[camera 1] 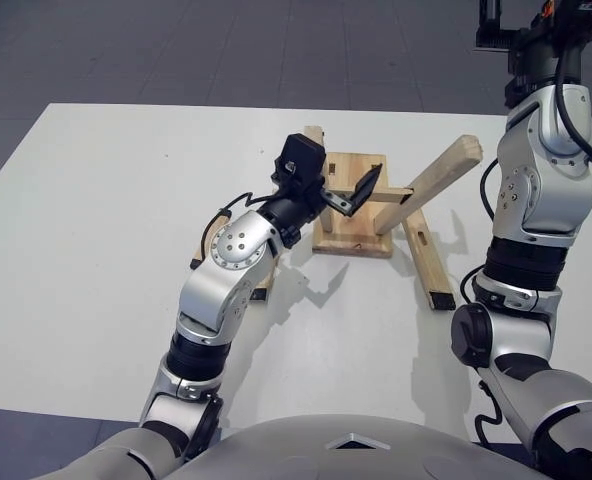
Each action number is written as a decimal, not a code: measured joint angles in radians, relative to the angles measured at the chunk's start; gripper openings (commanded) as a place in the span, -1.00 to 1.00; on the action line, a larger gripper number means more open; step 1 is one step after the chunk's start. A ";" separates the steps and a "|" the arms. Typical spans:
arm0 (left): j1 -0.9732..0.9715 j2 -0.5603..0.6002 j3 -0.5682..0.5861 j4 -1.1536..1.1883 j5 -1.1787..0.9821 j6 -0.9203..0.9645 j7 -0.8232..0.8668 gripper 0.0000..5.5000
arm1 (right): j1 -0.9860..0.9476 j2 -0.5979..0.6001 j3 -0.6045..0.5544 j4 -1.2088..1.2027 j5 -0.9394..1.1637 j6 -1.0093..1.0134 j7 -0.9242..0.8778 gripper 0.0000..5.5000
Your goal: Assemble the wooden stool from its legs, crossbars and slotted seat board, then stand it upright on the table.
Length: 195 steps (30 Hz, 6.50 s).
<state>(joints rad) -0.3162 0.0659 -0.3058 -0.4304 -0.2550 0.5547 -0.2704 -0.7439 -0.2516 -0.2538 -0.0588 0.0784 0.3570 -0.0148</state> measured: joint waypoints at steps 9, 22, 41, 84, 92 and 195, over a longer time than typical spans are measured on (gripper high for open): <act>-0.024 -0.024 0.122 -0.011 0.018 -0.024 0.090 0.95 | 0.004 -0.001 -0.002 0.026 -0.007 -0.004 -0.016 0.96; -0.023 0.190 0.294 -0.049 0.068 0.344 0.359 0.95 | 0.240 -0.135 -0.253 0.084 -0.163 0.121 -0.332 0.96; -0.109 0.071 -0.082 -0.020 0.190 0.614 0.287 0.95 | 0.432 0.162 0.115 -0.249 -0.247 0.373 -0.278 0.96; -0.469 -0.162 0.444 0.045 -0.196 -0.183 0.376 0.95 | 0.248 0.002 -0.147 -0.228 0.160 0.075 -0.002 0.96; -0.358 -0.005 0.647 0.041 -0.192 -0.173 0.425 0.95 | 0.285 -0.169 0.056 -0.561 0.606 0.260 0.463 0.96; -0.283 -0.075 0.477 0.171 -0.001 -0.098 0.489 0.95 | -0.053 -0.075 0.602 0.323 0.189 0.822 0.806 0.96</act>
<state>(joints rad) -0.5988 -0.0094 0.1711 -0.2595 -0.2555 0.4564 0.2190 -0.7966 -0.3264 0.3483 0.2647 0.2678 1.1789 0.7914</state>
